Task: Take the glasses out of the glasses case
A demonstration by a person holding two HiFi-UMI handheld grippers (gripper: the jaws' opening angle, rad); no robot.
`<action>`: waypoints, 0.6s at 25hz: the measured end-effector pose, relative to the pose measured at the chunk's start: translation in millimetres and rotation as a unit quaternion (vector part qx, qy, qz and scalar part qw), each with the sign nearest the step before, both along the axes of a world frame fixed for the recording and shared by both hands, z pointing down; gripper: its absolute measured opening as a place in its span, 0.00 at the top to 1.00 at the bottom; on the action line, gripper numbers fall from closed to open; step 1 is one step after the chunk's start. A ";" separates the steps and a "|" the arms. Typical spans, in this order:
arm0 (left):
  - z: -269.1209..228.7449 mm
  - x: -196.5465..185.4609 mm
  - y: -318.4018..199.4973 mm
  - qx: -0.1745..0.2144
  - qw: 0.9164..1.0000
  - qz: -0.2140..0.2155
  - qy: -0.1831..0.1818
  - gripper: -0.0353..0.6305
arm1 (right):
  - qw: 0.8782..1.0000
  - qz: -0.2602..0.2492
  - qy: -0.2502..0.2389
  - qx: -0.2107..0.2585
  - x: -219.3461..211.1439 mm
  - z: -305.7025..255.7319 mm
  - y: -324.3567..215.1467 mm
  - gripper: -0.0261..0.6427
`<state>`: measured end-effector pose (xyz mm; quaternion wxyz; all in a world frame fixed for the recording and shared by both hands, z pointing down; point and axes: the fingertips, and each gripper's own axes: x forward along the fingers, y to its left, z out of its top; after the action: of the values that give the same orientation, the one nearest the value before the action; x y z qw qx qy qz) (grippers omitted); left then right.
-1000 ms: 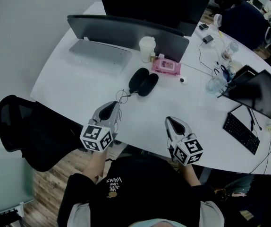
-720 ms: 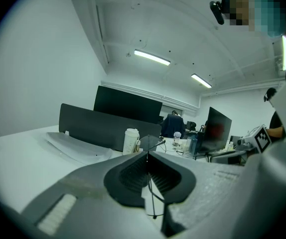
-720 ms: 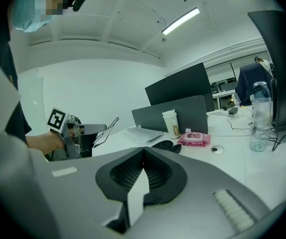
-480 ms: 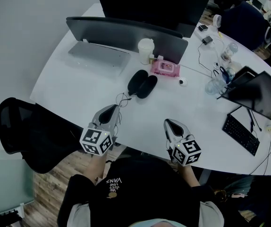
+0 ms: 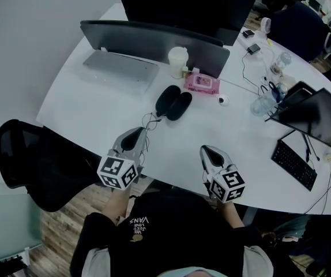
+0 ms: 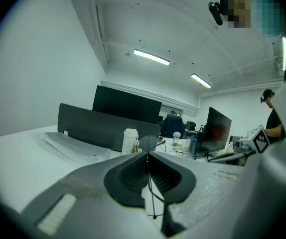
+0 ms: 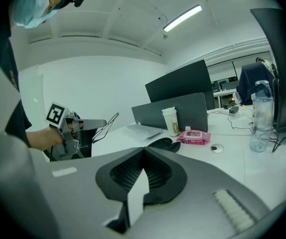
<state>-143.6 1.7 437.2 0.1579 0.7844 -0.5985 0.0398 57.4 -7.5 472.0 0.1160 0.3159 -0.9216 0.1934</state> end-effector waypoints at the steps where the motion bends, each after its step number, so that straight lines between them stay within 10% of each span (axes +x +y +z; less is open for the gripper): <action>1: 0.1 0.3 -0.4 0.000 1.000 0.001 0.000 0.93 | 1.000 0.000 0.000 0.000 0.0 0.0 -0.2 0.96; 15: 2.4 -5.1 -3.2 -0.002 1.000 0.001 0.000 0.93 | 1.000 0.000 0.000 -0.002 -5.2 1.4 -1.7 0.96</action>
<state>-148.6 -1.5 439.6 0.1596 0.7849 -0.5973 0.0415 52.2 -9.2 473.3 0.1165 0.3154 -0.9213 0.1952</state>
